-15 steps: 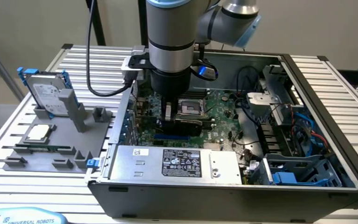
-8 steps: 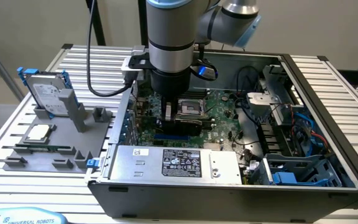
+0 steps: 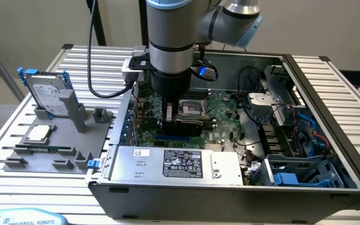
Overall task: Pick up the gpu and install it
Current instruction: 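Insert the gpu into the slot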
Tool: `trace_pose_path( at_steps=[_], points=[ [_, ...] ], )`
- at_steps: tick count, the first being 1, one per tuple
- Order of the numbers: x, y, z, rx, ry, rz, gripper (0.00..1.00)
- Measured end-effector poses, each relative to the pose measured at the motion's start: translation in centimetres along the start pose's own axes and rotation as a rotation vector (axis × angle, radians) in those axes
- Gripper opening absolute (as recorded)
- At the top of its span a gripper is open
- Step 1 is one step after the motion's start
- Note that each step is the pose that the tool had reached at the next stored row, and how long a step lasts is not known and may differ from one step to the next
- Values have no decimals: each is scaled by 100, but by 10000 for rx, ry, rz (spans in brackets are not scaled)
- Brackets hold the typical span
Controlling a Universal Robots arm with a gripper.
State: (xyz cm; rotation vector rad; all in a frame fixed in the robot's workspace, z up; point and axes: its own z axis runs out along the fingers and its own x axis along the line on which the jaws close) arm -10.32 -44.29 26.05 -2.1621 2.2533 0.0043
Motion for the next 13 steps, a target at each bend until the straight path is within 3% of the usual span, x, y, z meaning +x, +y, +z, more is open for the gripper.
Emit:
trace_pose_path(
  at_steps=[13],
  points=[
    [0, 6, 32, 0, 0, -1, 27]
  ],
)
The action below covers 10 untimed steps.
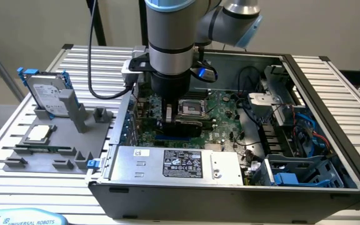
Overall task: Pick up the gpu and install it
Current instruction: 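Insert the gpu into the slot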
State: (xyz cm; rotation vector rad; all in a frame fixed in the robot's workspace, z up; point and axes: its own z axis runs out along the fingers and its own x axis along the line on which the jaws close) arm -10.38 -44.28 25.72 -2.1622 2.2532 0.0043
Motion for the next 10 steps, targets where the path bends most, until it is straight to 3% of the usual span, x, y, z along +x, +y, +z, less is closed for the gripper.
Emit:
trace_pose_path(
  at_steps=[10],
  points=[
    [1, 2, 23, 1, 33, 0, 27]
  ],
)
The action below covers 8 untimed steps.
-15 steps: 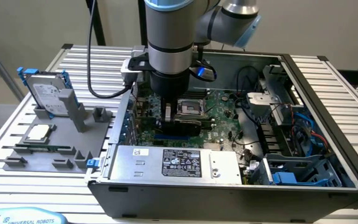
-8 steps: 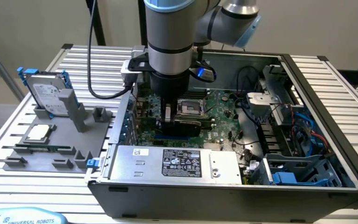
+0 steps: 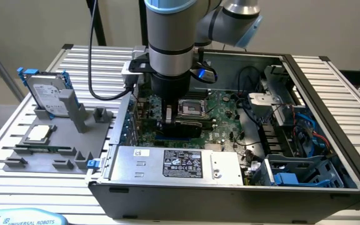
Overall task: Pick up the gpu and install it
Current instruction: 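Insert the gpu into the slot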
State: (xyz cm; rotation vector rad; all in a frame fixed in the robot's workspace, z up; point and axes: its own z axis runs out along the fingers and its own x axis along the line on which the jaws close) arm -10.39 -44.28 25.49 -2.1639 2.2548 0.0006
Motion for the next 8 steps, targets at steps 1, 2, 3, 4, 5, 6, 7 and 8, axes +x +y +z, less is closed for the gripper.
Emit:
trace_pose_path(
  at_steps=[1, 2, 3, 4, 5, 6, 7, 8],
  points=[
    [0, 1, 1, 0, 1, 1, 27],
    [0, 1, 2, 0, 3, 0, 27],
    [0, 2, 3, 0, 3, 0, 27],
    [0, 3, 4, 0, 4, 0, 27],
    [0, 5, 6, 1, 4, 0, 27],
    [0, 6, 6, 1, 5, 0, 27],
    [0, 6, 7, 1, 6, -1, 27],
    [0, 7, 7, 1, 8, 0, 27]
  ],
)
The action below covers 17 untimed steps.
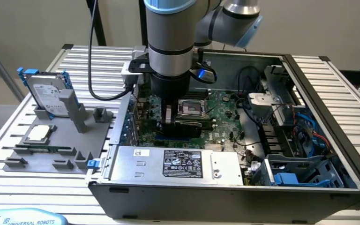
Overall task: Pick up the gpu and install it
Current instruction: 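Insert the gpu into the slot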
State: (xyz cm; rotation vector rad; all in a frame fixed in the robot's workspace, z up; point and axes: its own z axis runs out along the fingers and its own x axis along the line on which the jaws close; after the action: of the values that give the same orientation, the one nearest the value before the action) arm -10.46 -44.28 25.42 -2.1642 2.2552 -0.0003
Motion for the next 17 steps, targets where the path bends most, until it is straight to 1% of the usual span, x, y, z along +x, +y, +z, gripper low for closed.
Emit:
trace_pose_path(
  at_steps=[12, 17],
  points=[
    [-15, 1, 0, 0, 11, -1, 27],
    [-17, 3, 3, -3, 43, -1, 27]
  ],
)
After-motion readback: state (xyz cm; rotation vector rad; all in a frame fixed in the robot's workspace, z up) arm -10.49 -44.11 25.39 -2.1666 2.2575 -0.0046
